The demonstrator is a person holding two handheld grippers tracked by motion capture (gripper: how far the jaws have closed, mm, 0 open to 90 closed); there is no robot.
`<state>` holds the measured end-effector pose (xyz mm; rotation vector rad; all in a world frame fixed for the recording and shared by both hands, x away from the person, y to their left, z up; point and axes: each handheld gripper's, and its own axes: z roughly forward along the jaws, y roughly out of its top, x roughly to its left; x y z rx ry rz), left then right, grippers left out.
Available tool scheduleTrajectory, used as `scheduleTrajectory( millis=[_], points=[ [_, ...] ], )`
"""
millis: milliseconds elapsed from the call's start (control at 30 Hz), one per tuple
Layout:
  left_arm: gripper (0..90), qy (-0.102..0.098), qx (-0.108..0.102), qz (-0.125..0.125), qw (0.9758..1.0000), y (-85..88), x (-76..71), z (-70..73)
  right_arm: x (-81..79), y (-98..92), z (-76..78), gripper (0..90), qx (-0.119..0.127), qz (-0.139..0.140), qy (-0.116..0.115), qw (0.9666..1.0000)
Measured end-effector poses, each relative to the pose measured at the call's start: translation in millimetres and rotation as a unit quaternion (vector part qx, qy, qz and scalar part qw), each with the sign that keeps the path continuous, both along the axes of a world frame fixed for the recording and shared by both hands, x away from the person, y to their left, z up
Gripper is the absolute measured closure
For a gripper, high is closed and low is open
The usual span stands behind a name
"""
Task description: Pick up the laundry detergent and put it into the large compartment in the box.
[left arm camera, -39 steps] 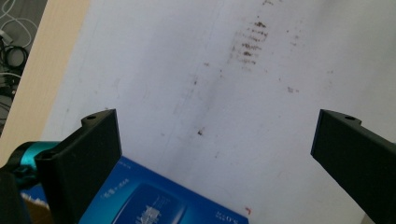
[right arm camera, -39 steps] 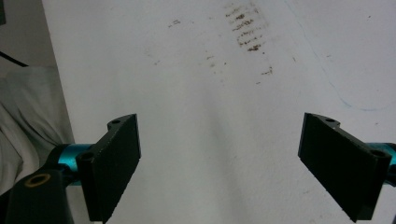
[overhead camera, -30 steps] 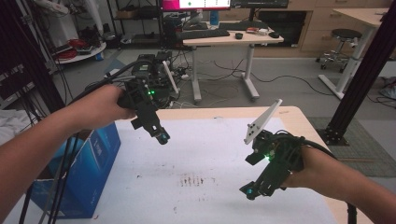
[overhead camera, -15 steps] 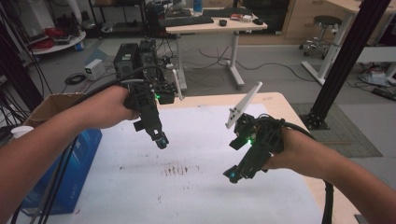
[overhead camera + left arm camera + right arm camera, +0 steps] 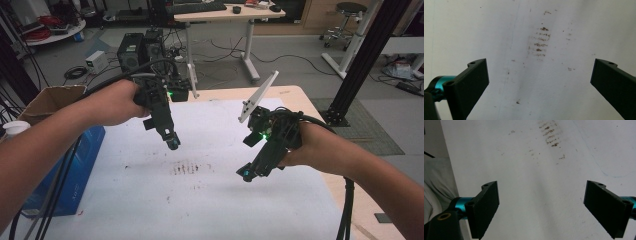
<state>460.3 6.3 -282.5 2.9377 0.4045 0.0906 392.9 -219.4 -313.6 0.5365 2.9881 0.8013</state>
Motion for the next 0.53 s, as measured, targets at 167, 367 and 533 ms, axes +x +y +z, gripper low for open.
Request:
scheduleTrajectory(
  millis=[167, 367, 533],
  points=[
    [1.6, 0.006, -0.002, -0.002, 1.0, 0.5, -0.5, -2.6, -0.5, 0.9, -0.3, 12.2, -0.002, 0.0, 0.0, 1.0],
    [1.7, 0.016, -0.001, -0.002, 0.9999, 1.4, -0.7, -5.1, -0.3, 0.0, -0.5, 12.1, -0.002, 0.0, 0.0, 1.0],
    [1.7, 0.014, -0.006, 0.002, 0.9999, 2.2, -0.1, -4.3, -0.2, 0.0, -0.3, 12.2, 0.0, 0.0, -0.001, 1.0]
  ],
)
